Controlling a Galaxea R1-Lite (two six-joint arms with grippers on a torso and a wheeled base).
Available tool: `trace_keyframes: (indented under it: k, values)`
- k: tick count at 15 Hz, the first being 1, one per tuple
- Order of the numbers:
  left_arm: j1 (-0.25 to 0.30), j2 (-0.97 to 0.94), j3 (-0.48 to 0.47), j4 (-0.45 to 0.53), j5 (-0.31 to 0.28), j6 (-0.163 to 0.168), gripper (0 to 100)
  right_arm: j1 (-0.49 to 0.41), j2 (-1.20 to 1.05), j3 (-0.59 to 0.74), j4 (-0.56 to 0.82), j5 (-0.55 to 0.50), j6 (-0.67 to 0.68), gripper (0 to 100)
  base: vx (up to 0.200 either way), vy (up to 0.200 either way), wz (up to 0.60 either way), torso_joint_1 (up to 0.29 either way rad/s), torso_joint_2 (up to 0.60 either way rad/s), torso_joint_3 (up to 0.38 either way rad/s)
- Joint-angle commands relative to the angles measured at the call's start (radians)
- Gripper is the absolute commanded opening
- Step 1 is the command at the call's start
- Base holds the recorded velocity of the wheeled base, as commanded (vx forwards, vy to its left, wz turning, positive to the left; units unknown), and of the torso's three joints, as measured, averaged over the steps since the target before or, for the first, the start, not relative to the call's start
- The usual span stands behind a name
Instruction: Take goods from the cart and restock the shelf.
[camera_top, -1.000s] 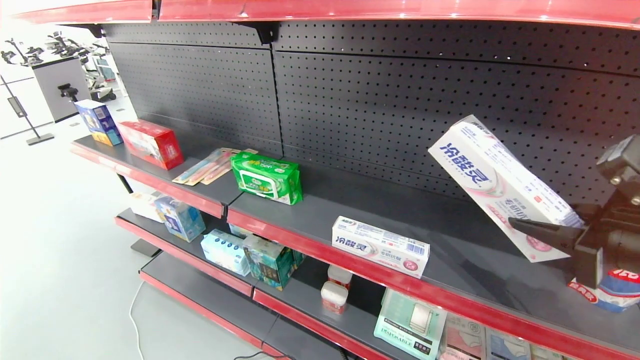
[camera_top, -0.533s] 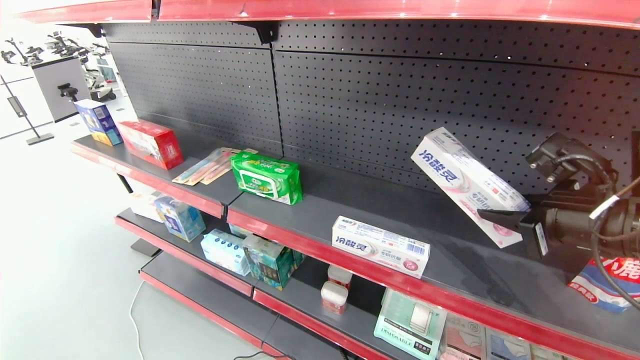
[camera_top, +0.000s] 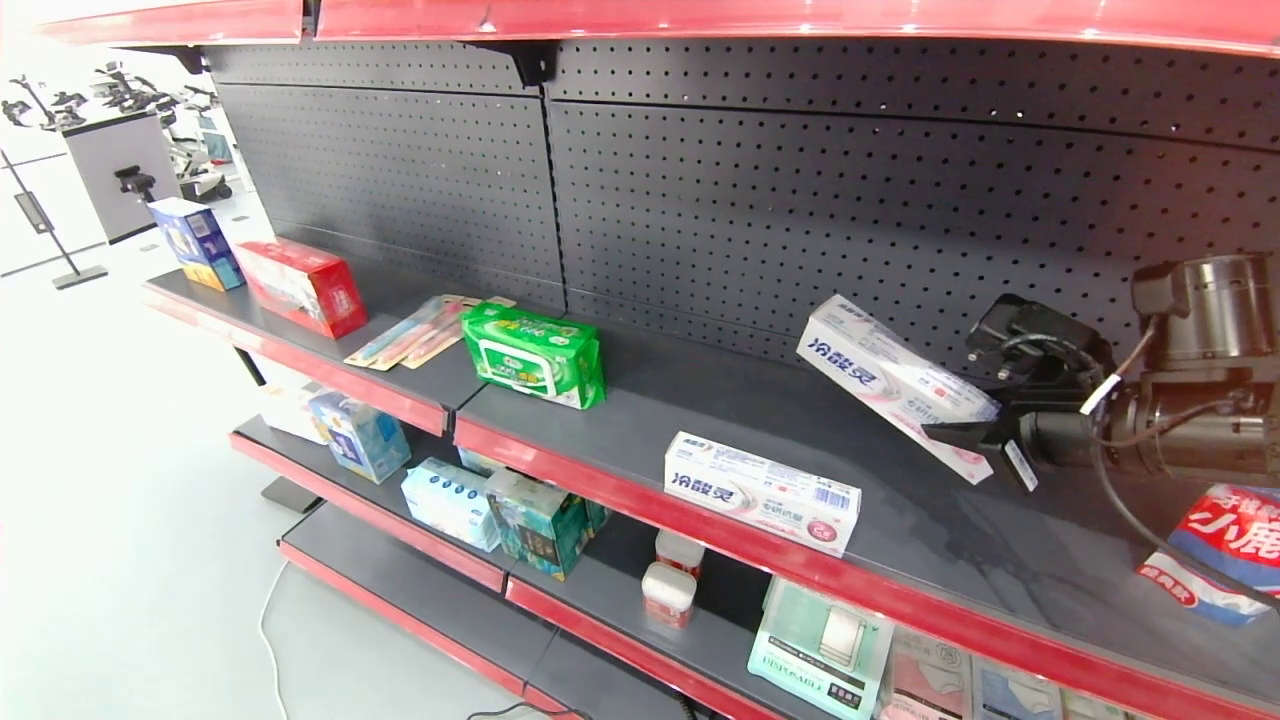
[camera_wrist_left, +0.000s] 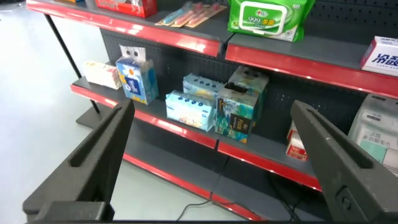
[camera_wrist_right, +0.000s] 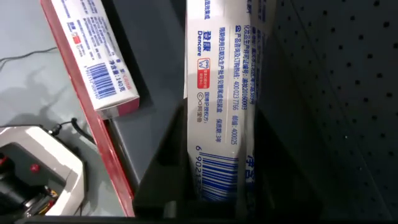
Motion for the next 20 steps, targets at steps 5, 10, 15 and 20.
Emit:
trace_keyframes:
  k: [5,10,15,20]
  values:
    - [0.000,0.002,0.000,0.000,0.000,0.000,100,0.011,0.140,-0.065,-0.002,-0.002,-0.058,0,0.000,0.000,0.00,0.000,0.00,0.000]
    - [0.000,0.002,0.000,0.000,0.000,0.000,100,0.020,0.222,-0.068,-0.102,-0.012,-0.072,0,0.000,0.000,0.00,0.000,0.00,0.000]
    - [0.000,0.002,0.000,0.000,0.000,0.000,100,0.016,0.246,-0.075,-0.105,-0.008,-0.075,0,0.000,0.000,0.00,0.000,0.00,0.000]
    - [0.000,0.002,0.000,0.000,0.000,0.000,100,-0.037,0.245,-0.058,-0.143,-0.002,-0.100,0,0.000,0.000,0.00,0.000,0.00,0.000]
